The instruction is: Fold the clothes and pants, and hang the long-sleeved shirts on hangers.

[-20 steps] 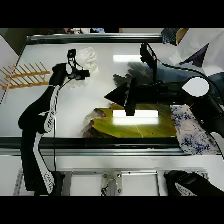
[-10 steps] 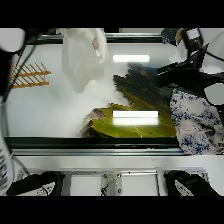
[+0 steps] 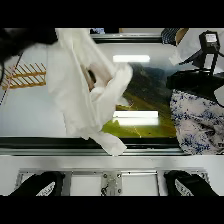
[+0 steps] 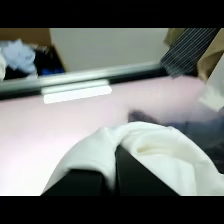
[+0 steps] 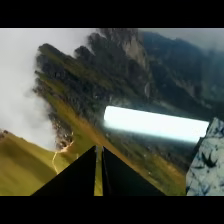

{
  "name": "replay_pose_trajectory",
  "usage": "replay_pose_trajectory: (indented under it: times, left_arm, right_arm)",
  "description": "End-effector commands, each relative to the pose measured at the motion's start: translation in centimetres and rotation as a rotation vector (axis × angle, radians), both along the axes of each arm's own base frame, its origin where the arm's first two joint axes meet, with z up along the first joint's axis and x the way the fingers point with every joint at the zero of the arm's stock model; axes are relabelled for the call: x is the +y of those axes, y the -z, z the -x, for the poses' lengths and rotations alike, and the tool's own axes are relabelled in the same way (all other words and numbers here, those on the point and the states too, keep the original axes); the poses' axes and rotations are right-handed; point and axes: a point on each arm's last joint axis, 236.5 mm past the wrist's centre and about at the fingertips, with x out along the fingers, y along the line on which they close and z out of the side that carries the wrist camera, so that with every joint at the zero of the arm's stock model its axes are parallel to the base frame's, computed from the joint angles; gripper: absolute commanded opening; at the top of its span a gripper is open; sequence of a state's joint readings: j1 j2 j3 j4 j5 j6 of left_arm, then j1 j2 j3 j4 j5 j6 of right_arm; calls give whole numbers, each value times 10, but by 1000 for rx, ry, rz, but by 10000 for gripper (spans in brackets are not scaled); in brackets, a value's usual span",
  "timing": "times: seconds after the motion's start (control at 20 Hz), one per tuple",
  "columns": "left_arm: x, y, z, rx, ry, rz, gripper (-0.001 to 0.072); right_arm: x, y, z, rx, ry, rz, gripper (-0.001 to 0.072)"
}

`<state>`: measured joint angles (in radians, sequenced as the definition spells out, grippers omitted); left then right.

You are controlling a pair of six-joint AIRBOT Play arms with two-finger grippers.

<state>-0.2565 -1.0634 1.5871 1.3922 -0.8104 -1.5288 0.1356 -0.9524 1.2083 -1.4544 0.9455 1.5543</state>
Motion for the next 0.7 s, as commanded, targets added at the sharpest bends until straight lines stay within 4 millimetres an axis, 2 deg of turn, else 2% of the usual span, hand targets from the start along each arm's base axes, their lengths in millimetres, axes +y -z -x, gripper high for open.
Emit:
replay_pose_trajectory:
  times: [0.0,0.05,0.1,0.2,0.3,0.4,0.5,0.55,0.65]
  left_arm:
    - [44,136,-10,360,-103,-46,19]
    - [52,174,-10,454,-120,-62,19]
    - [61,214,-7,551,-136,-76,19]
    - [75,277,2,708,-163,-92,19]
    - [86,320,13,822,-182,-101,19]
    - [93,343,22,885,-196,-104,19]
    - [98,351,25,899,-207,-102,19]
    - [100,352,26,902,-209,-104,19]
    - [104,351,25,901,-218,-98,19]
  right_arm:
    - [27,37,13,185,-37,-115,600]
    - [41,48,13,238,-55,-174,712]
    - [57,61,12,299,-75,-239,712]
    - [91,89,9,400,-127,-317,712]
    - [135,123,10,495,-184,-368,712]
    - [189,159,16,571,-242,-405,711]
    - [244,193,26,607,-279,-435,712]
    - [271,206,29,598,-295,-456,712]
    - [316,217,32,589,-291,-557,711]
